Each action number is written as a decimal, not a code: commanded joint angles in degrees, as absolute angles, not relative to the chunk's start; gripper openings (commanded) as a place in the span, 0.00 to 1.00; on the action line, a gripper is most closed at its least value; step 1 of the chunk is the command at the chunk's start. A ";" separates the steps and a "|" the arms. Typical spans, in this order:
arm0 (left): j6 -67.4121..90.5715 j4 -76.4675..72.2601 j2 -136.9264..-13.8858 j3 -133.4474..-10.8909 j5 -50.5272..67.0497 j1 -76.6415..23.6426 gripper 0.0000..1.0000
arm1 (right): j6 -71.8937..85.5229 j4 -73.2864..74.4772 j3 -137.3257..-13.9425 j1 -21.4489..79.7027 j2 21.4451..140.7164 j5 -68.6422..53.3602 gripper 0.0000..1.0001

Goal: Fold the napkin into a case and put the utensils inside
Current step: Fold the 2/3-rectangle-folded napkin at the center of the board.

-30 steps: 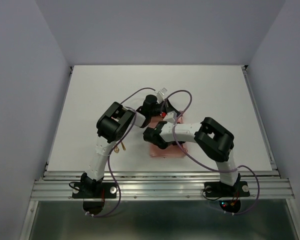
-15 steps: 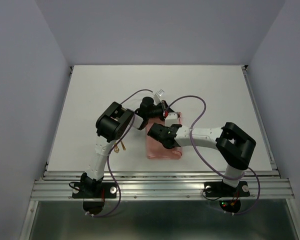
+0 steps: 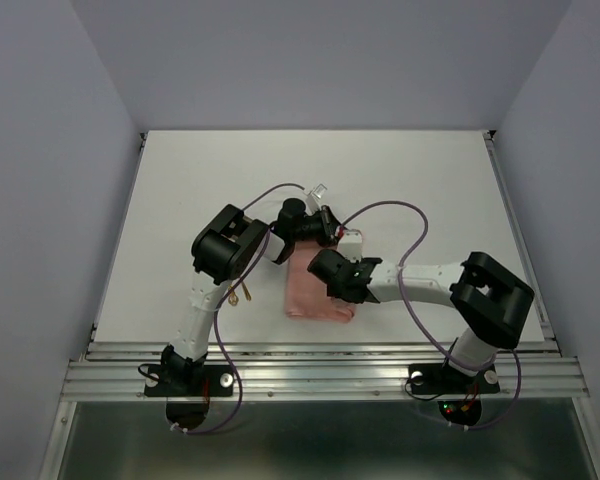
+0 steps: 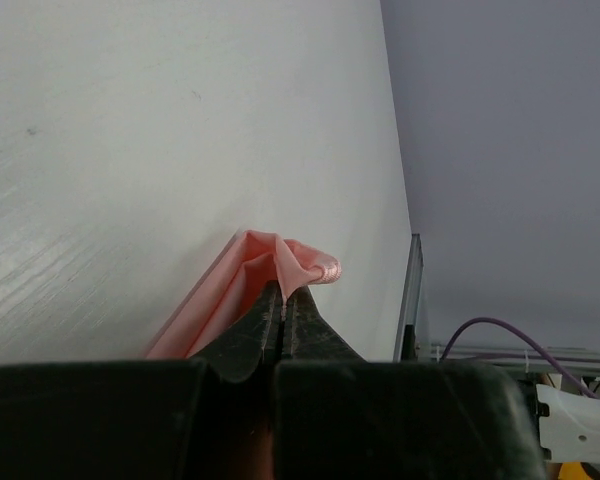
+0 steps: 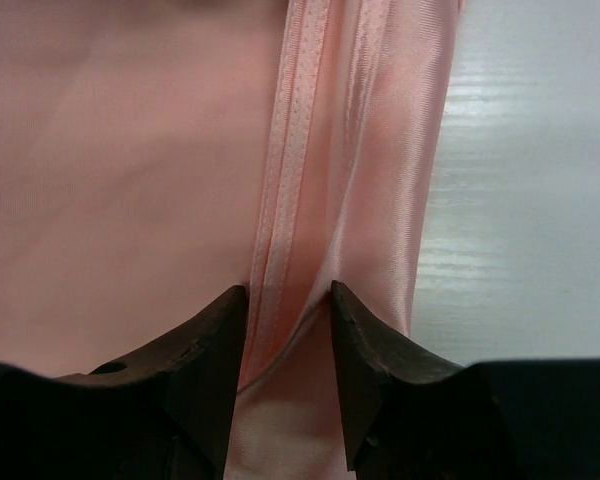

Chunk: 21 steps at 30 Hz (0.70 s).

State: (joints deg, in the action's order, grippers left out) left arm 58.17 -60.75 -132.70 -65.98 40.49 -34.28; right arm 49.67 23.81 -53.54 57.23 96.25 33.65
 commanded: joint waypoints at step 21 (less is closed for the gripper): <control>54.76 -63.37 -128.67 -64.07 44.82 -34.01 0.00 | 56.08 9.85 -38.93 38.06 72.85 15.74 0.19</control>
